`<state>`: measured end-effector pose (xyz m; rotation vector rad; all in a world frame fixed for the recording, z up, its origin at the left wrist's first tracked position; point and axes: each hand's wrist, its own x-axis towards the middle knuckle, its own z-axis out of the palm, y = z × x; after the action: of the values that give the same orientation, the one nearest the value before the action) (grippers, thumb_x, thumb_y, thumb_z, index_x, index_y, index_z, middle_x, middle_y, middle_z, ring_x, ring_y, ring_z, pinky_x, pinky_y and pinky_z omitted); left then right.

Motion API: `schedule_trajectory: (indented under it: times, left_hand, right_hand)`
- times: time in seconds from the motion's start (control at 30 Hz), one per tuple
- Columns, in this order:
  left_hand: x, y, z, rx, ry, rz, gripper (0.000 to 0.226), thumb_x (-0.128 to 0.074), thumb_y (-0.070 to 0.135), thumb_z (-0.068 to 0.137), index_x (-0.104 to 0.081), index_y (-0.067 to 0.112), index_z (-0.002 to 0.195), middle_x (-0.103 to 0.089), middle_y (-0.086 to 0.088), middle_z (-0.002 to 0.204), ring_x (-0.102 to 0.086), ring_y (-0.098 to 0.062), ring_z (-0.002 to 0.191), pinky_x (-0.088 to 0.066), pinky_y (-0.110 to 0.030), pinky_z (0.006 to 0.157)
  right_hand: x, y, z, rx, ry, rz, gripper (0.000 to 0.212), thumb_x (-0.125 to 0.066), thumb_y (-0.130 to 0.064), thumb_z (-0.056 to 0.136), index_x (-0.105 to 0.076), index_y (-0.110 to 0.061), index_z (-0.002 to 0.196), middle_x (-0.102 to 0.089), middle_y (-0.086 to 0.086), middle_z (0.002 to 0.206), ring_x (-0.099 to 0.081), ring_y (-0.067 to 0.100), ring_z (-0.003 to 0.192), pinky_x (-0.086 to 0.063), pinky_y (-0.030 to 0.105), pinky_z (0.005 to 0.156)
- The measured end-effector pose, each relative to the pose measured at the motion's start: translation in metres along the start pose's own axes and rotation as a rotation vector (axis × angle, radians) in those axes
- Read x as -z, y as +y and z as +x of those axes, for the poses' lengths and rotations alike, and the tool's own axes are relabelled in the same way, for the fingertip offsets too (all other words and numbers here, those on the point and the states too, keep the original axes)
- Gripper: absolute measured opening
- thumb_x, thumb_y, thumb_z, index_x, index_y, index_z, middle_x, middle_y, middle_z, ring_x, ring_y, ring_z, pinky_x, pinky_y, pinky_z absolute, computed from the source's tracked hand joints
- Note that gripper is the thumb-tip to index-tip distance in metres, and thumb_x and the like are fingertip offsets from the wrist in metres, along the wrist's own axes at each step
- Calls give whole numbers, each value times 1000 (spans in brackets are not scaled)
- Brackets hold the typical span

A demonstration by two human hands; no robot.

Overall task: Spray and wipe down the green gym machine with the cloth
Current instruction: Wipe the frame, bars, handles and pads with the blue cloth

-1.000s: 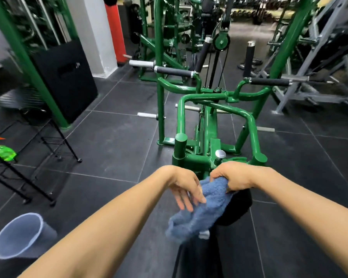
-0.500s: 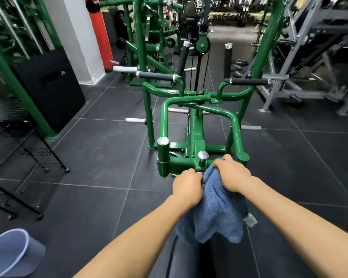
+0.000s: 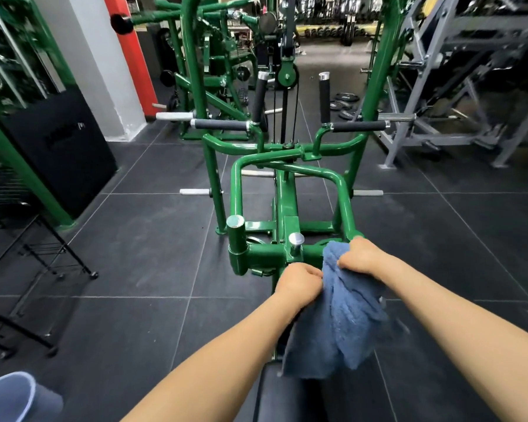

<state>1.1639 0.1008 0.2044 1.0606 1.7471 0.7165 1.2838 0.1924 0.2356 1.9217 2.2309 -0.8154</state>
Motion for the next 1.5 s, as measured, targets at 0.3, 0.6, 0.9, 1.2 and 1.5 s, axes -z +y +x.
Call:
schedule_trajectory:
  times: [0.3, 0.6, 0.9, 1.2, 1.5]
  left_hand:
    - [6, -50, 8, -115, 63, 813, 35, -34, 25, 101, -40, 12, 133, -43, -5, 134, -44, -25, 123, -36, -43, 105]
    - [3, -50, 12, -150, 141, 950, 48, -32, 27, 102, -24, 10, 146, -27, -4, 151, -19, -20, 143, -16, -49, 117]
    - [-5, -64, 19, -357, 74, 889, 61, -24, 36, 102, -7, 9, 154, -5, -7, 162, -3, -19, 149, -10, -42, 120]
    - [-2, -62, 16, -347, 39, 896, 60, -24, 36, 104, -6, 9, 154, -7, -7, 162, -2, -20, 149, -6, -41, 121]
    - [-6, -70, 15, -430, 132, 904, 93, 12, 52, 74, -14, 10, 153, -20, -6, 158, -11, -21, 146, -9, -40, 120]
  right_hand:
    - [-60, -34, -16, 391, 29, -262, 22, -45, -33, 91, -40, -24, 71, -57, -1, 97, -53, 26, 98, -39, 39, 83]
    - [-48, -19, 13, 254, 9, -308, 8, -48, -18, 87, -48, -21, 80, -55, 1, 93, -49, 23, 85, -38, 30, 70]
    - [-43, -23, 14, 328, -205, -235, 19, -44, -18, 92, -51, -20, 74, -54, 1, 88, -49, 23, 87, -38, 30, 72]
    - [-53, 18, 23, 282, -78, 43, 15, -42, 0, 82, -54, -9, 82, -57, 7, 86, -47, 21, 82, -35, 32, 67]
    - [-55, 33, 36, 330, -119, 245, 40, -40, 11, 77, -68, -17, 85, -66, 2, 84, -52, 11, 75, -43, 24, 67]
